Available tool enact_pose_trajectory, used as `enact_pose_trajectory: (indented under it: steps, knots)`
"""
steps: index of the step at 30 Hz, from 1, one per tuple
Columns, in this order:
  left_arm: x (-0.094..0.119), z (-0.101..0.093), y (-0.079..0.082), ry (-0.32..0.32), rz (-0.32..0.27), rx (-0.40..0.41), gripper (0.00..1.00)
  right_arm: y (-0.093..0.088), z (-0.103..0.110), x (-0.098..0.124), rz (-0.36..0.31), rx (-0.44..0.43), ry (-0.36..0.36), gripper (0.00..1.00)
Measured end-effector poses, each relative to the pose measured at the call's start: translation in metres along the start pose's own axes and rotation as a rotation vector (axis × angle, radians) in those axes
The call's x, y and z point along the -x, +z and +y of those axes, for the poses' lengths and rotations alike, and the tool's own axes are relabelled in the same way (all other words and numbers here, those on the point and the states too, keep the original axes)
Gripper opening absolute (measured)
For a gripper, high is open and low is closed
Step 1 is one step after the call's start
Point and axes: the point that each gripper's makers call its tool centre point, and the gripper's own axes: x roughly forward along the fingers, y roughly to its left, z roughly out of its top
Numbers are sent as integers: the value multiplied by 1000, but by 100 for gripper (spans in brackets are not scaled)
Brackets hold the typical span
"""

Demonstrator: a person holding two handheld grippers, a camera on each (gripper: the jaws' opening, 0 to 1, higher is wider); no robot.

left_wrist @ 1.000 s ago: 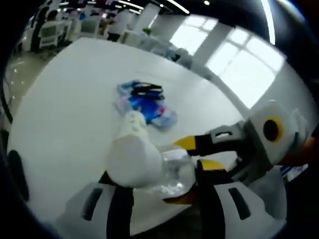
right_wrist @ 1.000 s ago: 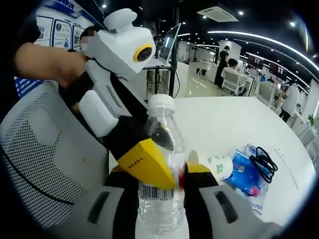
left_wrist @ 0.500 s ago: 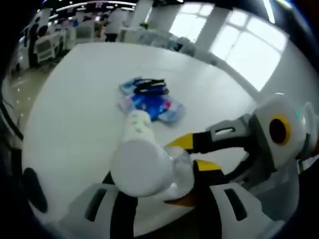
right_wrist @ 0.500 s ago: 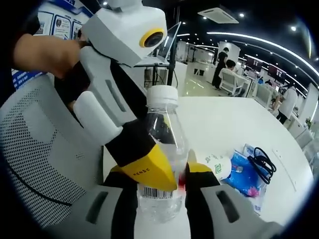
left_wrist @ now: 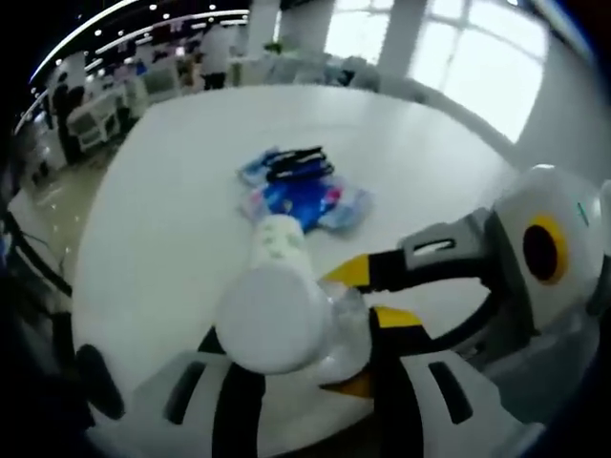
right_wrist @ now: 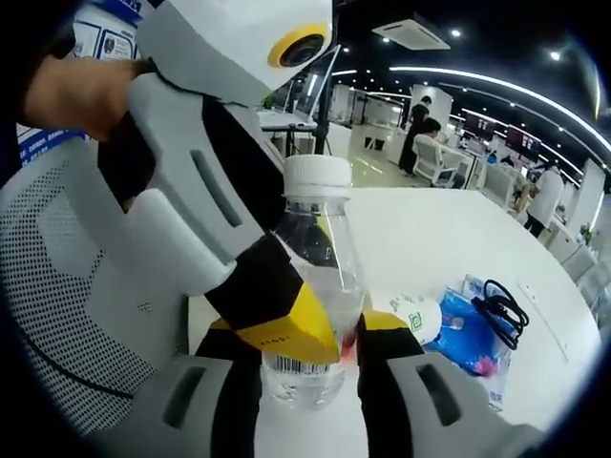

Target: Arrange the tabletop items into an orderly group along one side of the table until the central work area is clear of visible clutter.

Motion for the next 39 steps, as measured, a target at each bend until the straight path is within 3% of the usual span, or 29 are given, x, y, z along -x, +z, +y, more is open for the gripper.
enact_pose_trajectory:
  steps: [6,9,11,17,24,33,39]
  knots:
    - [-1,-5,1,14,5,-40,39,-3,-1,8,21,-32,-28,40]
    - [-2,-7,2,18,10,-55,39,-8,-2,14,31,-57,-43,55]
    - [-2,-7,3,21,14,-59,39,-20,-3,23,90,-96,-60,60]
    - [-4,-6,4,26,16,-39,39,-26,-7,53,72,-202,-134,72]
    - [-5,-9,5,25,10,-15,39,-31,-15,76,47,-290,-199,76]
    - [-5,-9,5,34,19,-3,39,-32,-30,97,15,-338,-271,84]
    - [-7,-14,6,41,34,-49,39,-34,-42,115,8,-345,-321,92]
